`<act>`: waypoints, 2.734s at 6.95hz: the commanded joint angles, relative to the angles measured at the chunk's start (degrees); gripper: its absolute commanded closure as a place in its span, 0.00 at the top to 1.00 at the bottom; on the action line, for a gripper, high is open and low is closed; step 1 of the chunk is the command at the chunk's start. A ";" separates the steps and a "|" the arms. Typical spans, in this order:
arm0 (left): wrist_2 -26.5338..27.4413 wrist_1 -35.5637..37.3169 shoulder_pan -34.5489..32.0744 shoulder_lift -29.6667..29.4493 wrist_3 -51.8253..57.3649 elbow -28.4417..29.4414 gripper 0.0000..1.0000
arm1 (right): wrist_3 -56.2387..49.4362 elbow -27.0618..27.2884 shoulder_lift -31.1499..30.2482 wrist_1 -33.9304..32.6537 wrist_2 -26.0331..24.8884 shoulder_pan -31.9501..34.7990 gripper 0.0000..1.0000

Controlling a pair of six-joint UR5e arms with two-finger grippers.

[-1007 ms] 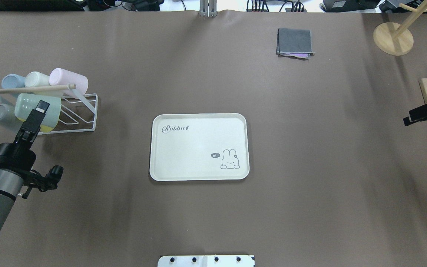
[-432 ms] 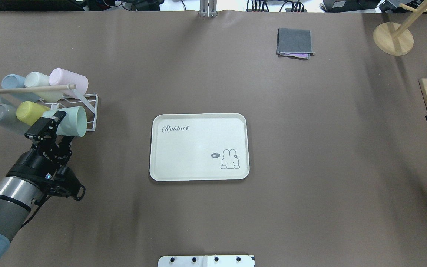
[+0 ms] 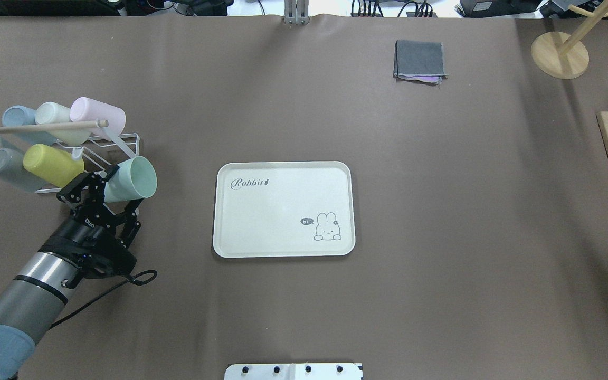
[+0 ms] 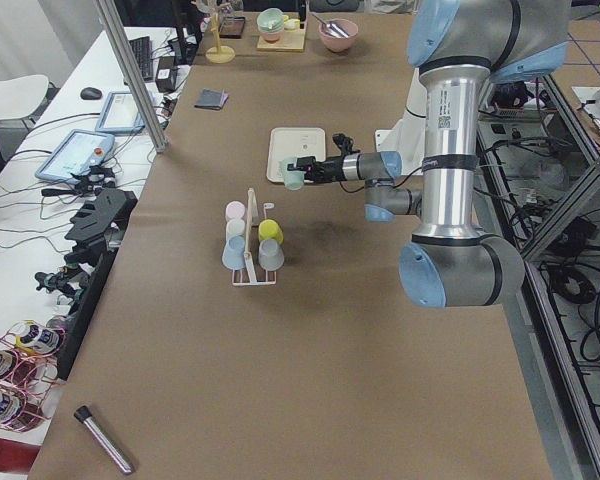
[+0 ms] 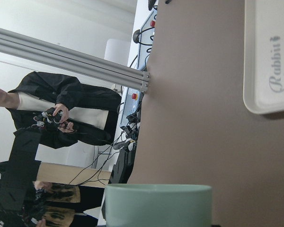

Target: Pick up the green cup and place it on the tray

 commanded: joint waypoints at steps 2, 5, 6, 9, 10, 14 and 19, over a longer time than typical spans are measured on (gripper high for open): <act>-2.83 -1.88 -0.13 -11.65 -14.16 9.75 0.75 | -14.07 0.58 0.83 -14.39 0.61 6.42 1.00; -2.75 -1.79 -1.53 -24.83 -21.54 18.03 0.75 | -17.10 0.06 -0.22 -16.44 0.70 9.42 1.00; -2.83 -1.88 -2.41 -28.79 -24.18 21.62 0.75 | -20.07 -0.11 -0.05 -18.80 0.62 10.83 1.00; -2.66 -1.80 -2.68 -35.14 -31.40 28.92 0.67 | -24.58 -2.66 0.48 -20.05 0.62 12.25 1.00; -2.40 -1.79 -2.68 -38.03 -33.24 32.95 0.67 | -24.58 -2.75 0.48 -20.22 0.61 12.25 1.00; -2.40 -1.79 -2.07 -40.26 -36.77 38.09 0.70 | -24.93 -3.19 0.39 -20.49 0.53 12.25 1.00; -1.96 -1.88 -0.22 -40.34 -36.42 39.06 0.74 | -24.75 -2.75 0.39 -20.31 0.35 12.25 1.00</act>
